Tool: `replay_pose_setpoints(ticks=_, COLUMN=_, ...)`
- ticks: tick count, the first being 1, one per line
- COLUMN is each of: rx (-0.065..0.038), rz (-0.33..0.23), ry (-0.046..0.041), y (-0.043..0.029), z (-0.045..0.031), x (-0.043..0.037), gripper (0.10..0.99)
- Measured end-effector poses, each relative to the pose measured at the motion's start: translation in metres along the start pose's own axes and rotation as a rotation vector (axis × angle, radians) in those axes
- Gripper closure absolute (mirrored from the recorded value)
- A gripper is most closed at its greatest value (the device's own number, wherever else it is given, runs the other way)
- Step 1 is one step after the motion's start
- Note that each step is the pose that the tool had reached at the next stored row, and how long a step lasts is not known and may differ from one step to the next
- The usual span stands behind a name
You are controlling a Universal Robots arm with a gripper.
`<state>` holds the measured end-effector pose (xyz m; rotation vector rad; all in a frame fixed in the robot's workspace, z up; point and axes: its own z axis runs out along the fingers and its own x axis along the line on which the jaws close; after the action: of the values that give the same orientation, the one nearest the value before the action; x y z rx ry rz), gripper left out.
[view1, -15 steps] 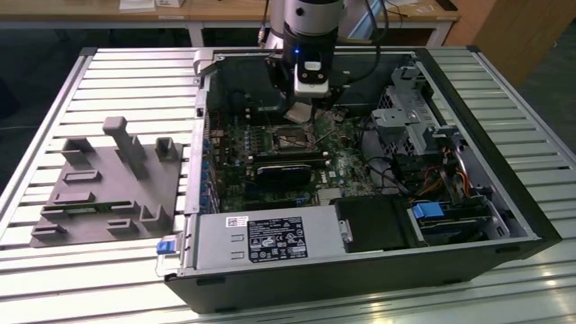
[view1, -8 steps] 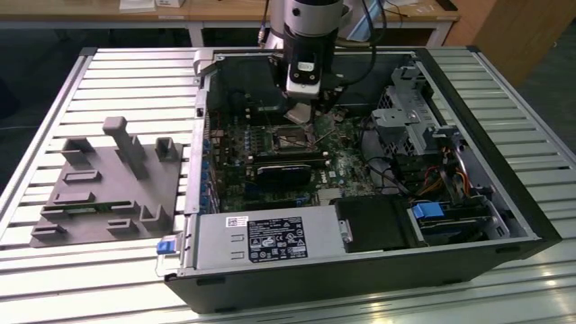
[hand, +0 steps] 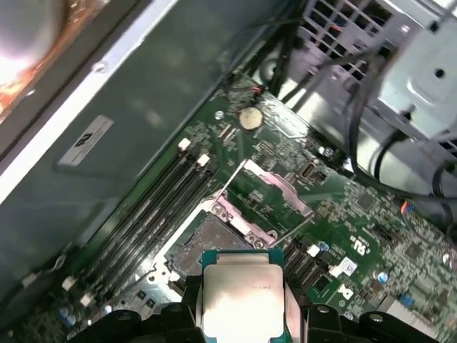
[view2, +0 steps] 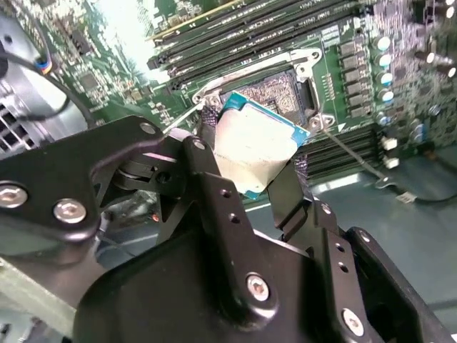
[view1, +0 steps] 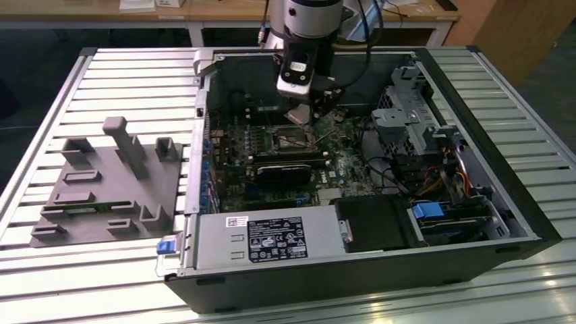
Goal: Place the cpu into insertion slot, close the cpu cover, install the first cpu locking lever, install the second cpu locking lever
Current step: 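Place the cpu into insertion slot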
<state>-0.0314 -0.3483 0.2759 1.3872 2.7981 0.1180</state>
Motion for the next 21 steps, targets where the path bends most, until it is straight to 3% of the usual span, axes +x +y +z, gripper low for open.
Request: replay_pose_setpoints(ticks=21, rx=-0.007, rz=0.381, ry=-0.0286, y=-0.0005, z=0.0072, x=-0.0001, gripper=0.549)
